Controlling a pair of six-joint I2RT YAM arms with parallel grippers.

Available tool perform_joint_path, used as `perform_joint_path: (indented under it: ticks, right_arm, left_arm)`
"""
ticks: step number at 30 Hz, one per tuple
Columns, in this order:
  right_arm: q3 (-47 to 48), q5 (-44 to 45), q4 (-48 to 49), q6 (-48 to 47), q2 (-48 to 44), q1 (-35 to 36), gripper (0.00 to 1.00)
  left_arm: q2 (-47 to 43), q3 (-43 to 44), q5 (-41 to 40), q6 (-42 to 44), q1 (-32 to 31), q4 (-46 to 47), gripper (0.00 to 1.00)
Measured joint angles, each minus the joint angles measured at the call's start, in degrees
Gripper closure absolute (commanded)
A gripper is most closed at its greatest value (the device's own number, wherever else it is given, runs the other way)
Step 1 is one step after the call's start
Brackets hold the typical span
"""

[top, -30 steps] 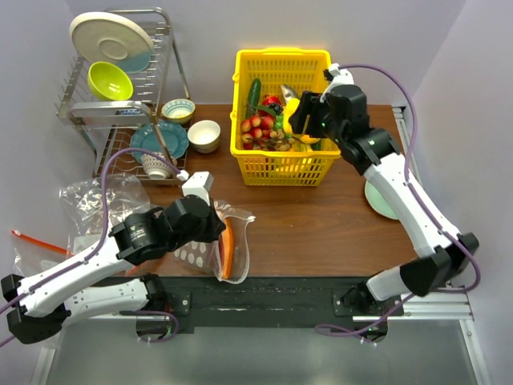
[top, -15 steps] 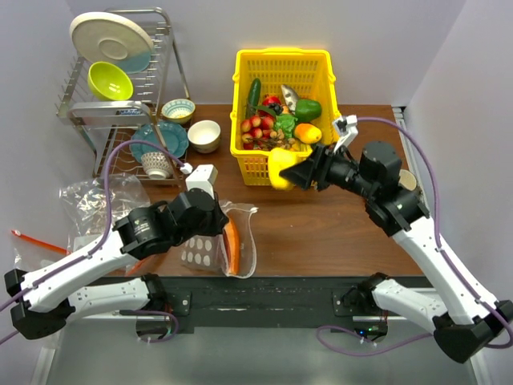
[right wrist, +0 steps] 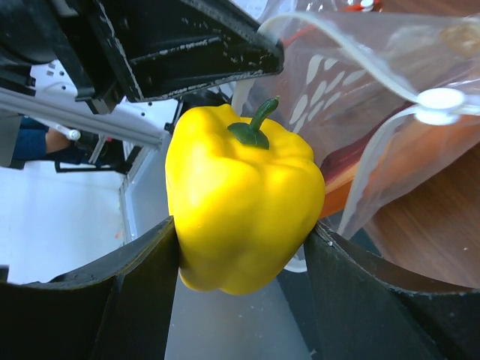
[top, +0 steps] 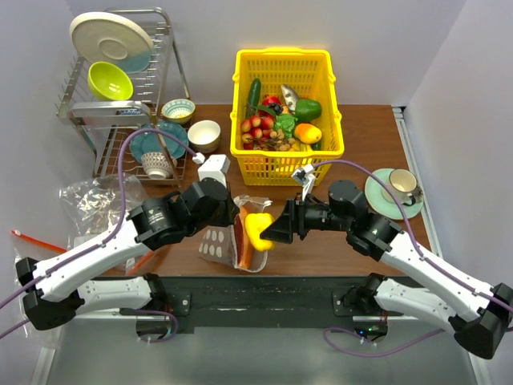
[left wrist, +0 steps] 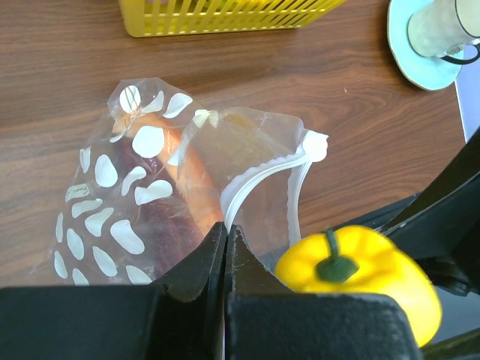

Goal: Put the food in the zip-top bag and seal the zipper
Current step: Place the fake fruit in the zipper food storage bag.

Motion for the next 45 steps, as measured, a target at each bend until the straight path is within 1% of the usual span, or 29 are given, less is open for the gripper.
perform_joint_path:
  ticks: [7, 18, 23, 28, 30, 31, 32, 34, 35, 36, 40, 43, 45]
  right_arm:
    - [-3.23, 1.68, 2.60, 0.28, 0.02, 1.97, 0.53]
    - [-6.14, 10.03, 4.02, 0.83, 0.57, 1.95, 0.53]
    - [-6.82, 13.99, 7.13, 2.73, 2.60, 2.45, 0.54]
    - [-7.63, 18.12, 10.38, 4.15, 5.68, 5.05, 0.54]
    - [-7.63, 19.41, 11.34, 4.63, 7.45, 6.67, 0.51]
    - [-7.63, 20.09, 11.80, 4.83, 8.35, 7.65, 0.48]
    - [-7.67, 20.72, 12.07, 4.98, 8.79, 8.24, 0.37]
    - [-7.91, 21.42, 12.96, 5.33, 9.18, 9.73, 0.23]
    - [-8.07, 21.70, 13.51, 5.62, 9.18, 10.27, 0.11]
    - [-8.15, 22.01, 13.92, 5.81, 9.09, 10.71, 0.08]
    - [-8.22, 22.82, 14.10, 6.05, 7.82, 11.34, 0.07]
    - [-8.22, 24.33, 12.22, 5.73, 4.74, 11.32, 0.11]
    - [-8.11, 25.57, 9.79, 5.29, 2.27, 11.32, 0.16]
  left_arm:
    - [2.69, 1.75, 1.22, 0.39, 0.00, 0.98, 1.00]
    - [2.73, 2.80, 3.72, 0.59, 0.00, 2.08, 1.00]
    - [2.45, 2.80, 5.53, -0.28, 0.00, 3.54, 1.00]
    - [2.43, 2.80, 7.58, -0.90, 0.00, 6.05, 1.00]
    - [2.43, 2.80, 8.13, -0.98, 0.00, 6.86, 1.00]
    - [2.43, 2.80, 8.46, -1.03, 0.02, 7.37, 1.00]
    - [2.43, 2.80, 8.66, -1.20, 0.00, 7.80, 1.00]
    - [2.43, 2.80, 8.94, -1.40, 0.02, 8.31, 1.00]
    - [2.43, 2.80, 9.01, -1.68, 0.00, 8.48, 1.00]
    - [2.43, 2.78, 9.09, -1.81, 0.00, 8.66, 1.00]
    - [2.34, 2.36, 9.40, -2.03, 0.00, 9.09, 1.00]
    - [1.99, 1.55, 9.31, -2.10, 0.00, 9.29, 1.00]
    - [1.46, 0.90, 8.92, -2.14, 0.00, 9.27, 1.00]
